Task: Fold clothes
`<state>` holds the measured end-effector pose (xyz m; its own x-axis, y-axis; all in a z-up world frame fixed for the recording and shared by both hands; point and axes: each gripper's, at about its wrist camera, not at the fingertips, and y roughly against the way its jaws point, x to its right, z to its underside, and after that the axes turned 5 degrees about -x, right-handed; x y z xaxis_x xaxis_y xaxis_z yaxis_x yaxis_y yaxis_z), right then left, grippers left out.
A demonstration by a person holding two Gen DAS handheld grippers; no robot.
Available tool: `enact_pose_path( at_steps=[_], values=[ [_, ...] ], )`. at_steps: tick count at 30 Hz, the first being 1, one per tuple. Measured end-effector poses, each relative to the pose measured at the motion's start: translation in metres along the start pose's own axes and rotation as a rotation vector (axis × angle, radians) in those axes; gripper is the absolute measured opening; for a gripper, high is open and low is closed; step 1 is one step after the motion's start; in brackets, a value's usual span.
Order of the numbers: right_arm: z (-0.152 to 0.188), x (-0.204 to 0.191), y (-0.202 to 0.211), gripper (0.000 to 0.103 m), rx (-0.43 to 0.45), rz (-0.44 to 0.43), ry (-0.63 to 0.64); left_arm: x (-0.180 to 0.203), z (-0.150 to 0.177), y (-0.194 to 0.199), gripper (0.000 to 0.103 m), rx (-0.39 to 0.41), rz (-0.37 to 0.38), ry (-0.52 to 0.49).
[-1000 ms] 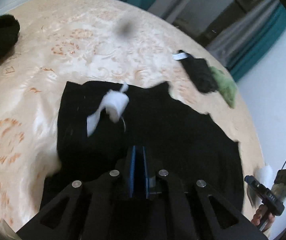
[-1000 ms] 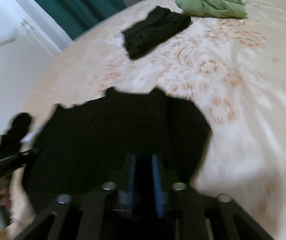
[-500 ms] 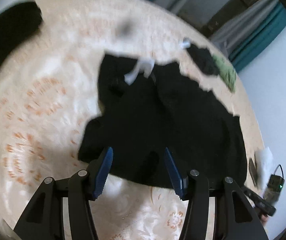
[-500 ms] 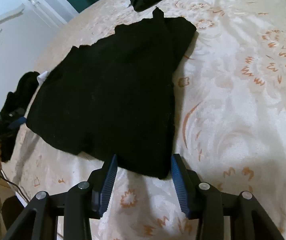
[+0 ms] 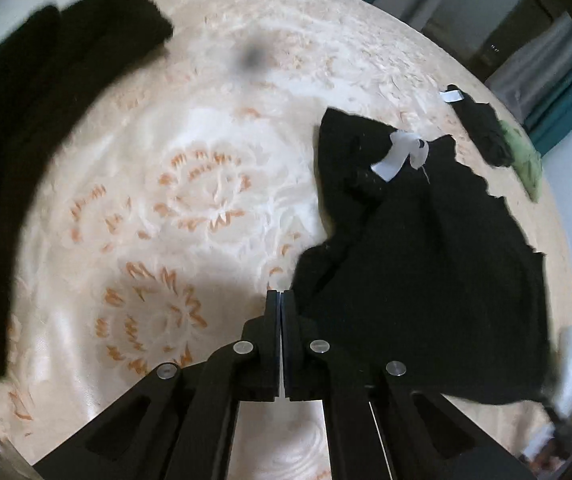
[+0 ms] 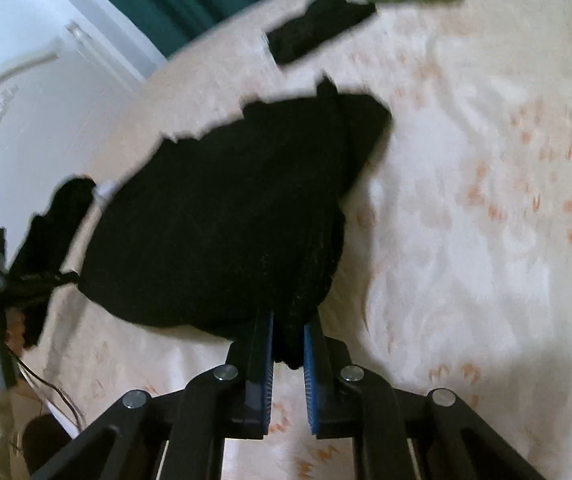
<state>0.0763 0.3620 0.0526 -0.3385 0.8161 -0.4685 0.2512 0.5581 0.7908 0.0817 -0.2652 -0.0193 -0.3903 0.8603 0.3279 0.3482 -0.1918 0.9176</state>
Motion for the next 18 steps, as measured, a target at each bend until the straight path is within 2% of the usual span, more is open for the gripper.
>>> enact_pose_path(
  at_steps=[2, 4, 6, 8, 14, 17, 18],
  values=[
    [0.006, 0.005, -0.009, 0.01, -0.01, -0.001, -0.02, -0.015, 0.003, -0.001, 0.005, -0.025, 0.133, 0.105],
    [0.009, 0.009, -0.014, 0.01, -0.012, -0.009, -0.035, -0.028, 0.005, -0.004, 0.037, -0.049, 0.238, 0.209],
    [0.008, 0.01, -0.014, 0.01, -0.008, -0.021, -0.043, -0.032, 0.006, -0.006, 0.052, -0.058, 0.294, 0.265],
    [0.008, 0.011, -0.014, 0.01, -0.004, -0.034, -0.051, -0.032, 0.008, -0.007, 0.052, -0.06, 0.331, 0.301],
    [0.01, 0.012, -0.014, 0.011, 0.001, -0.034, -0.053, -0.019, 0.011, -0.028, 0.052, -0.12, 0.344, 0.323],
    [0.011, 0.013, -0.011, 0.011, 0.005, -0.039, -0.055, -0.014, 0.009, -0.035, 0.05, -0.092, 0.34, 0.332],
    [0.012, 0.013, -0.01, 0.011, 0.008, -0.038, -0.053, -0.012, 0.008, -0.037, 0.045, -0.081, 0.329, 0.334]
  ],
)
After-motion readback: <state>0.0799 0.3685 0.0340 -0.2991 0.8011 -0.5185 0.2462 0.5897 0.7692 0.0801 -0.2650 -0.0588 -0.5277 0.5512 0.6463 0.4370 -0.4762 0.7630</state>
